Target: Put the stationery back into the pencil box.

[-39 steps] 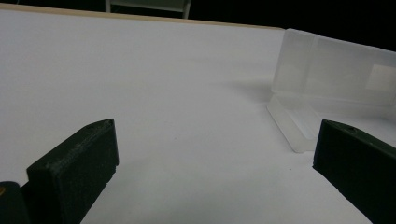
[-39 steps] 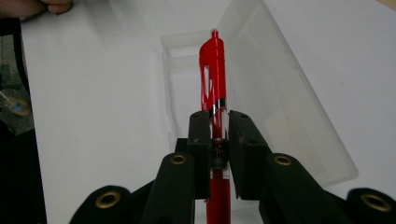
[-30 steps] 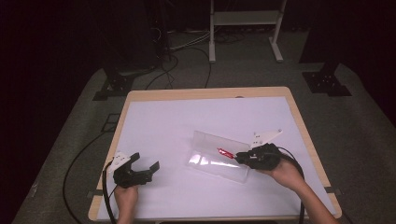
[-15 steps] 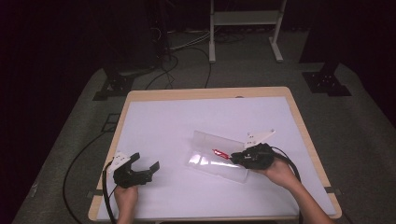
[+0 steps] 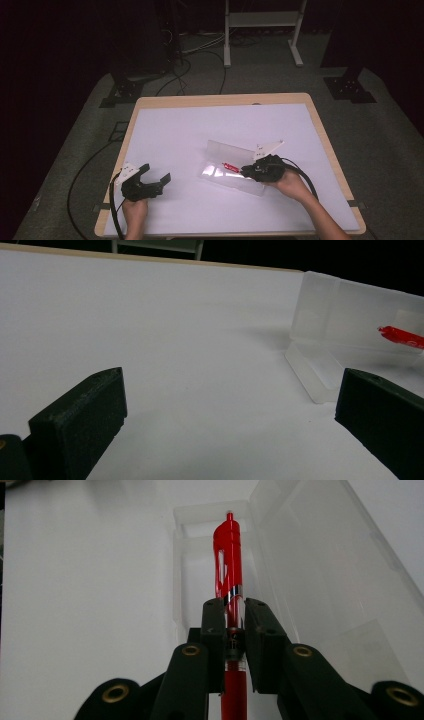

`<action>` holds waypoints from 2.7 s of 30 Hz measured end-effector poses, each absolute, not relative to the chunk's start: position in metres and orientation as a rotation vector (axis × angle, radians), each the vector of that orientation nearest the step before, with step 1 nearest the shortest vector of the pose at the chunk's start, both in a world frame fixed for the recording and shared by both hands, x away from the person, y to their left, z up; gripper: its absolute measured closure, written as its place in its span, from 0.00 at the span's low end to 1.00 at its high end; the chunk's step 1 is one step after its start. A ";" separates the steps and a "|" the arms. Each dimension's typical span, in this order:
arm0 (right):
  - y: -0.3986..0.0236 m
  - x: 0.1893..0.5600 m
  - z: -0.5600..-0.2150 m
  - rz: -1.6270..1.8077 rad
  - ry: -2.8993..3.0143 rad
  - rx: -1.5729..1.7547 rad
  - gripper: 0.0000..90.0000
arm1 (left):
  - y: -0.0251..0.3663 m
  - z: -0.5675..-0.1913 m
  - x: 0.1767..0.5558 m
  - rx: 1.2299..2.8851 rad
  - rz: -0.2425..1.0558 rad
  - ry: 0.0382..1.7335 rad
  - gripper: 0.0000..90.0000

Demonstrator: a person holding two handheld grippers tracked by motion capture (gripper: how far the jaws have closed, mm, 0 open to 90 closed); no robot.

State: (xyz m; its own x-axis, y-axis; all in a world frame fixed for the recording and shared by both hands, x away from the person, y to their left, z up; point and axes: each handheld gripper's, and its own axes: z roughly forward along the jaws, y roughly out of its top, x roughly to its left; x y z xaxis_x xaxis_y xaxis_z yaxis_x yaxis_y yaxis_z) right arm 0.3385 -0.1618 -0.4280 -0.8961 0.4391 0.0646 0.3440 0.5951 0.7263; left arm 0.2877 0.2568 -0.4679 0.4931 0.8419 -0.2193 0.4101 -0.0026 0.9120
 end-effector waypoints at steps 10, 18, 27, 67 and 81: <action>-0.156 0.344 -0.438 1.180 2.722 0.670 0.87 | 0.257 -0.468 0.288 1.616 0.481 1.098 0.00; -0.150 0.347 -0.448 1.161 2.751 0.674 0.88 | 0.257 -0.468 0.288 1.614 0.480 1.100 0.00; -0.146 0.350 -0.458 1.137 2.776 0.680 0.87 | 0.257 -0.468 0.287 1.611 0.477 1.102 0.00; -0.171 0.334 -0.437 1.238 2.721 0.712 0.61 | 0.257 -0.468 0.287 1.613 0.480 1.098 0.00; -0.188 0.325 -0.432 1.300 2.709 0.718 0.56 | 0.256 -0.468 0.287 1.616 0.482 1.097 0.00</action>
